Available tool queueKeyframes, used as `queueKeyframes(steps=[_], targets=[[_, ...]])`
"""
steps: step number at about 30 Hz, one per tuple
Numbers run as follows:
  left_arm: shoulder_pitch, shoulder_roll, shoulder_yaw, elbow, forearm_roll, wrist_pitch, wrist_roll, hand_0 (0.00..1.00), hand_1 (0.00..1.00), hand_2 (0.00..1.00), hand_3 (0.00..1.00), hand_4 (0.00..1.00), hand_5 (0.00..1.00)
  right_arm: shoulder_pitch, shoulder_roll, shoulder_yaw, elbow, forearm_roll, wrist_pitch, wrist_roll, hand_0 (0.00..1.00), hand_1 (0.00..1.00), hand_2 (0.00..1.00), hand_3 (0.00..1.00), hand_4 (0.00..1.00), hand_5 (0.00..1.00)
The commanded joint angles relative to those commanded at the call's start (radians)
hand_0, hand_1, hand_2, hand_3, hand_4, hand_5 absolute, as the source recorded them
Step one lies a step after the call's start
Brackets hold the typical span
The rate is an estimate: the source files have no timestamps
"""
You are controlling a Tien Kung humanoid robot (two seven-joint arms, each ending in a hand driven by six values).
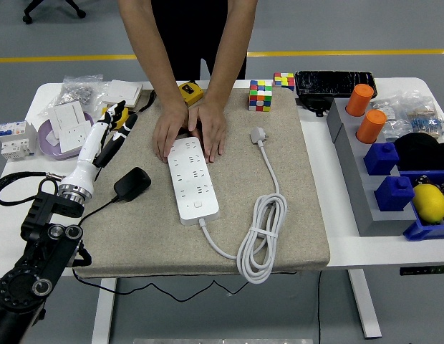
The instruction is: Pick up the plug,place it near the board,insert it into the board,press the button
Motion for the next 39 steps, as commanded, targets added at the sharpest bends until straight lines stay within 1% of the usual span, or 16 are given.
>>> queueKeyframes(steps=[1,3,6,7,8,9,13,19,22,24,25,33,39], targets=[[0.012,-0.002,-0.004,-0.017,-0.039,0.000,-0.013,0.860,0.926,0.879,0.883,0.998,0.998,0.000,0.001,-0.002,0.000,0.003,0.000,0.001,0.821,0.720,0.719,0.761,0.998,0.998],[0.032,-0.002,-0.017,-0.040,-0.124,-0.009,-0.026,0.860,0.926,0.879,0.883,0.998,0.998,0.000,0.002,-0.002,0.000,0.002,0.000,0.001,0.821,0.720,0.719,0.761,0.998,0.998],[0.059,-0.002,-0.046,-0.067,-0.247,-0.027,-0.028,0.860,0.926,0.879,0.883,0.998,0.998,0.000,0.003,0.000,0.000,-0.002,0.001,0.001,0.821,0.720,0.719,0.761,0.998,0.998],[0.071,-0.002,-0.058,-0.079,-0.292,-0.036,-0.027,0.818,0.905,0.861,0.853,0.998,0.998,0.000,0.003,0.000,0.000,-0.003,0.001,0.001,0.822,0.720,0.719,0.761,0.998,0.998],[0.083,-0.002,-0.069,-0.092,-0.331,-0.044,-0.026,0.818,0.905,0.861,0.853,0.998,0.998,-0.001,0.004,0.000,0.000,-0.003,0.001,0.001,0.822,0.720,0.719,0.761,0.998,0.998],[0.100,-0.002,-0.090,-0.111,-0.377,-0.053,-0.025,0.818,0.905,0.861,0.853,0.998,0.998,-0.001,0.004,0.000,0.000,-0.005,0.001,0.001,0.822,0.720,0.719,0.761,0.998,0.998],[0.142,-0.002,-0.152,-0.165,-0.540,-0.076,-0.024,0.814,0.894,0.856,0.853,0.998,0.998,-0.003,0.005,0.002,0.000,-0.011,0.003,0.001,0.820,0.720,0.719,0.761,0.998,0.998],[0.176,-0.002,-0.212,-0.226,-0.793,-0.104,-0.018,0.813,0.883,0.850,0.854,0.998,0.998,-0.007,0.007,0.002,0.000,-0.019,0.004,0.001,0.822,0.720,0.718,0.761,0.998,0.998],[0.191,-0.002,-0.229,-0.252,-0.929,-0.113,-0.017,0.813,0.883,0.850,0.854,0.998,0.998,-0.008,0.009,-0.001,0.000,-0.022,0.005,0.002,0.822,0.720,0.718,0.761,0.998,0.998],[0.202,-0.002,-0.239,-0.267,-1.002,-0.117,-0.015,0.813,0.883,0.850,0.854,0.998,0.998,-0.011,0.010,-0.001,0.000,-0.026,0.006,0.002,0.822,0.720,0.718,0.761,0.998,0.998],[0.207,-0.002,-0.242,-0.272,-1.023,-0.119,-0.014,0.780,0.819,0.812,0.852,0.998,0.998,-0.012,0.011,0.001,0.000,-0.029,0.006,0.002,0.820,0.720,0.719,0.761,0.998,0.998],[0.228,-0.002,-0.255,-0.275,-1.029,-0.124,-0.010,0.771,0.810,0.803,0.848,0.998,0.998,-0.030,0.018,0.014,0.000,-0.047,0.009,0.001,0.822,0.720,0.719,0.761,0.998,0.998],[0.230,-0.002,-0.251,-0.272,-1.018,-0.128,-0.005,0.770,0.804,0.799,0.845,0.998,0.998,-0.035,0.021,0.013,0.000,-0.045,0.009,0.004,0.821,0.720,0.719,0.761,0.998,0.998]])
